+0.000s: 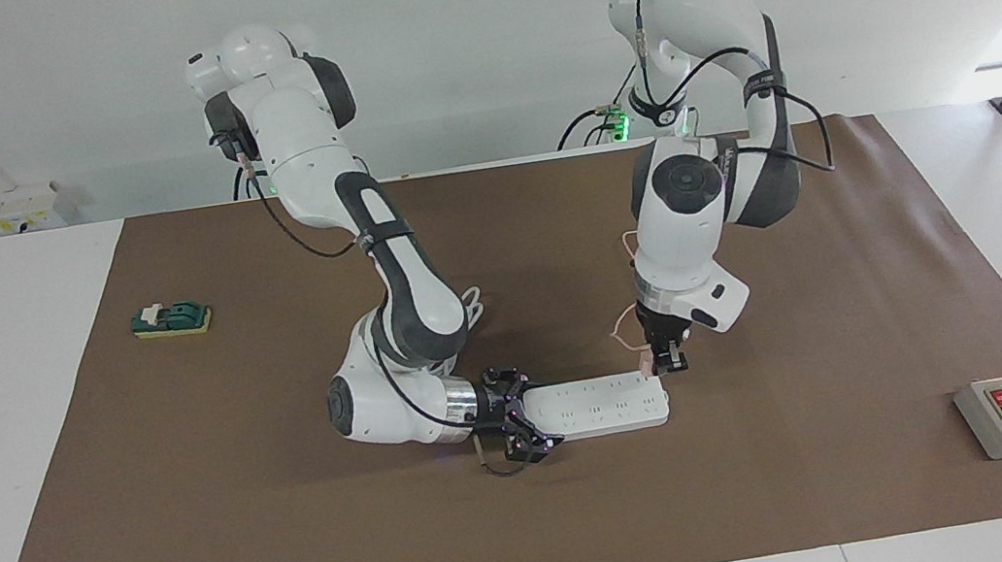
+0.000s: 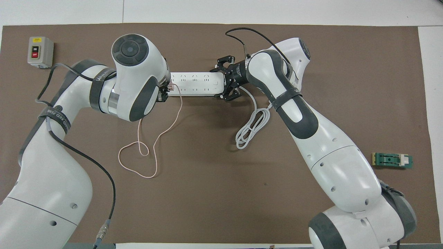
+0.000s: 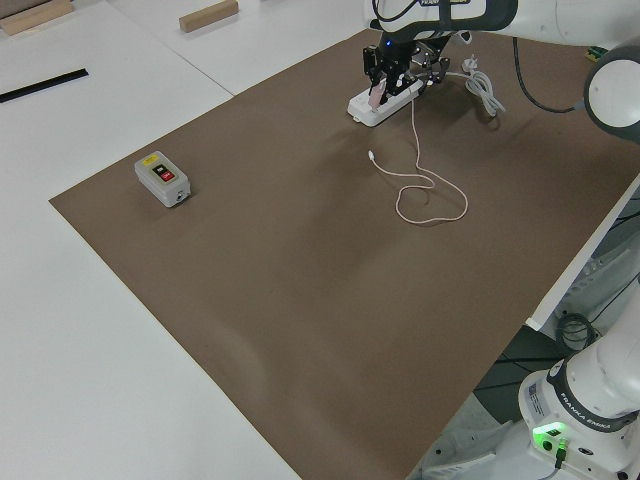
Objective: Unplug charger and place it aside
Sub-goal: 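Hold the strip with the right gripper while the left gripper grasps the pink charger, then pull the pink charger out with the left gripper while the right gripper releases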
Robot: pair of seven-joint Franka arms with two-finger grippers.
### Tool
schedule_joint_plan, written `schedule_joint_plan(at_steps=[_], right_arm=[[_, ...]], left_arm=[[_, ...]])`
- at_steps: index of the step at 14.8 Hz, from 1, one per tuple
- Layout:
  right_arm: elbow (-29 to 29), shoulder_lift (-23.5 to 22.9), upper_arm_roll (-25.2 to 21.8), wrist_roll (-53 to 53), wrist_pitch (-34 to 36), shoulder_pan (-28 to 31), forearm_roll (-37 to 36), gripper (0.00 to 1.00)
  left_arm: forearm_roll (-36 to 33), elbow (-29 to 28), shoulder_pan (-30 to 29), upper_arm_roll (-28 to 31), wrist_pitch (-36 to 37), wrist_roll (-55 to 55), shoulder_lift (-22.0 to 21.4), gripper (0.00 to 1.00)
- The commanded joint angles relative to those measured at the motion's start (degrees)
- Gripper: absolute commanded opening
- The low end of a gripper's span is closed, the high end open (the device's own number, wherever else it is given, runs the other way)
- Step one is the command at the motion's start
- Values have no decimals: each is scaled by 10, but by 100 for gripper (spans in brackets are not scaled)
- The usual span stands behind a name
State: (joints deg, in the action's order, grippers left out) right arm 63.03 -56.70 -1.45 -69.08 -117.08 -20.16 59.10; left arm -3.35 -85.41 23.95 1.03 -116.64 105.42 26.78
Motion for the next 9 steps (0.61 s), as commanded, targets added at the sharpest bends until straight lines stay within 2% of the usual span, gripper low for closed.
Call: schedule_joint_plan(at_steps=[1, 2, 3, 4, 6, 9], right_arm=[[-11, -14, 1, 11, -39, -13, -4, 47], [-11, -14, 1, 8, -42, -13, -3, 62], [-11, -14, 1, 4, -42, -13, -2, 84], [-11, -12, 1, -5, -42, -13, -3, 100], [-11, -2, 1, -19, -48, -17, -6, 100], [-9, 12, 0, -30, -46, -16, -7, 100]], left_arm=[[-6, -15, -5, -1, 61, -166, -36, 0], [-6, -18, -12, -1, 85, -254, -43, 0], [-6, -28, -17, -1, 98, -325, -57, 0], [-6, -53, -28, -1, 97, -404, -79, 0], [-5, -106, -74, -2, 80, -563, -131, 0], [18, -170, -138, -3, 54, -748, -167, 0]])
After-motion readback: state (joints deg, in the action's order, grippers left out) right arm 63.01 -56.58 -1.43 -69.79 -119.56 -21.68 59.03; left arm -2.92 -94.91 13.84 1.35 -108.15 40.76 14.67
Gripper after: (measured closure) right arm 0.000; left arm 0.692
